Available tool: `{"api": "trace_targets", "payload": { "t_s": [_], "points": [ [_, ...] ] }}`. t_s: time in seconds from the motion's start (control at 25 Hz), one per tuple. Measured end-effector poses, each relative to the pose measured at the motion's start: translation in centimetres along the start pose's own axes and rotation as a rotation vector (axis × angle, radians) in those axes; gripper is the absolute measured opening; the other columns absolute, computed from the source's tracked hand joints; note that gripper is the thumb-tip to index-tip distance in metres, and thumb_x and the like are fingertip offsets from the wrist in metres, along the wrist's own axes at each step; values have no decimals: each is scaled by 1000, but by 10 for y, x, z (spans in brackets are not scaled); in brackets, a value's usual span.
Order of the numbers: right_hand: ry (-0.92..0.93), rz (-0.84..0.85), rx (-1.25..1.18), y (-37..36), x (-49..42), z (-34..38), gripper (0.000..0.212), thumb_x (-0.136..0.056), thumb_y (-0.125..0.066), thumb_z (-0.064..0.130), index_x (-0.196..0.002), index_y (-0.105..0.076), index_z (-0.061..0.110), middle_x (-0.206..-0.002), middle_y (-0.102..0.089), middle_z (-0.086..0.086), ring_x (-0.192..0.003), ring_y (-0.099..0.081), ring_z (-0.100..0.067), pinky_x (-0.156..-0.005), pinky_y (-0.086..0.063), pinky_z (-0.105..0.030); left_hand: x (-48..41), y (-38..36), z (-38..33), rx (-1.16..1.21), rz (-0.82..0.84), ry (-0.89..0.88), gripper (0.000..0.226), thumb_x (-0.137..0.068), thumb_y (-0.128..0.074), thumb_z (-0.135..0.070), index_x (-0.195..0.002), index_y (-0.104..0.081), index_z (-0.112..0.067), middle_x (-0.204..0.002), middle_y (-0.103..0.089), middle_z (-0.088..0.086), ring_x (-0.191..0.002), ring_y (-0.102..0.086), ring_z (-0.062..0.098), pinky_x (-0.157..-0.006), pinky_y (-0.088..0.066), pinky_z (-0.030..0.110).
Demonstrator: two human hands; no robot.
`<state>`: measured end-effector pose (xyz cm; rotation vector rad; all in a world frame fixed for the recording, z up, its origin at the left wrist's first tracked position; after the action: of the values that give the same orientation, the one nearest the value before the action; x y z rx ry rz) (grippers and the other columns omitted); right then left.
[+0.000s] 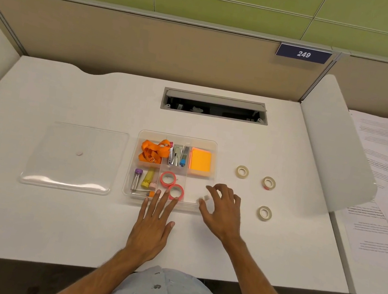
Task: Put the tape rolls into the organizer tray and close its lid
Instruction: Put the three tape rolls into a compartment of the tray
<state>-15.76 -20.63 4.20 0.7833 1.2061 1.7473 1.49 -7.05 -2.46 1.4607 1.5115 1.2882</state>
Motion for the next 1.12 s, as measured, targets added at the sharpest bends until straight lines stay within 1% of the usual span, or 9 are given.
{"api": "trace_targets", "payload": {
  "t_s": [0.12, 0.28, 0.4, 0.48, 0.56, 0.68, 0.84, 1.0, 1.12],
  "points": [
    [-59, -108, -60, 9, 3, -12, 39, -105, -58, 39, -141, -65, 25, -144, -60, 2, -134, -56, -20, -115, -43, -41, 1, 0, 1, 12, -16, -13, 70, -109, -35, -53, -169, -8, -29, -179, 5, 3, -166, 8, 28, -135, -4, 59],
    [-281, -227, -131, 23, 8, -49, 33, -106, -58, 23, -138, -67, 21, -139, -61, -1, -129, -58, -25, -108, -45, -45, 2, -1, 1, -9, -25, -19, 71, -110, -37, -53, -169, -7, -28, -179, 5, 3, -166, 8, 28, -135, -5, 59],
    [-456, -206, -84, 25, 17, -79, 42, -102, -59, 18, -144, -60, 18, -149, -55, -6, -140, -51, -28, -118, -40, -48, 1, 0, -1, -16, -30, -25, 72, -109, -41, -51, -169, -10, -27, -179, 1, 5, -166, 5, 29, -135, -7, 60],
    [-581, -174, -75, 23, 28, -97, 53, -100, -61, 16, -152, -52, 15, -161, -44, -9, -151, -41, -30, -127, -31, -50, 0, 0, -1, -13, -37, -28, 72, -109, -43, -50, -169, -11, -27, -179, 0, 5, -166, 4, 30, -135, -7, 60],
    [-665, -122, -79, 19, 36, -109, 60, -99, -61, 17, -156, -45, 12, -167, -36, -13, -156, -34, -33, -130, -28, -52, 1, 0, -2, -11, -44, -30, 72, -109, -44, -49, -169, -13, -26, -179, -2, 6, -166, 2, 30, -134, -9, 61],
    [-669, -60, -68, 12, 41, -116, 56, -101, -59, 15, -155, -46, 11, -164, -38, -14, -150, -40, -36, -123, -39, -53, 1, 1, -2, -27, -48, -30, 72, -109, -43, -49, -169, -12, -26, -179, -2, 6, -166, 2, 31, -134, -10, 62],
    [-601, -63, -50, 8, 41, -107, 46, -101, -57, 5, -145, -57, 15, -148, -52, -11, -135, -53, -32, -108, -50, -48, 2, 1, -3, -27, -45, -29, 72, -108, -42, -50, -169, -14, -25, -179, -4, 8, -166, -1, 32, -134, -12, 62],
    [-541, -48, -99, 6, 36, -91, 41, -101, -60, 16, -142, -61, 20, -142, -57, -8, -131, -56, -28, -104, -50, -46, 2, 0, -2, -40, -31, -21, 72, -109, -40, -51, -170, -11, -25, -179, -1, 7, -166, 3, 31, -134, -11, 62],
    [-484, -99, -175, 10, 28, -75, 41, -102, -62, 28, -142, -60, 21, -140, -59, -6, -130, -58, -28, -104, -48, -46, 2, -1, -2, -40, -22, -19, 72, -109, -37, -52, -170, -7, -26, -179, 3, 6, -166, 6, 30, -134, -8, 61]
  ]
}}
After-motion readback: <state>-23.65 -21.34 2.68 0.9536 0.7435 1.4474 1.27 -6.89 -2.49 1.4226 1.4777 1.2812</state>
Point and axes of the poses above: each hand's wrist, its own x-axis away from the middle knuckle, its own y-axis out of the back of the hand, z = x × y, the point moved 7 cm from there along -x, towards the middle knuckle
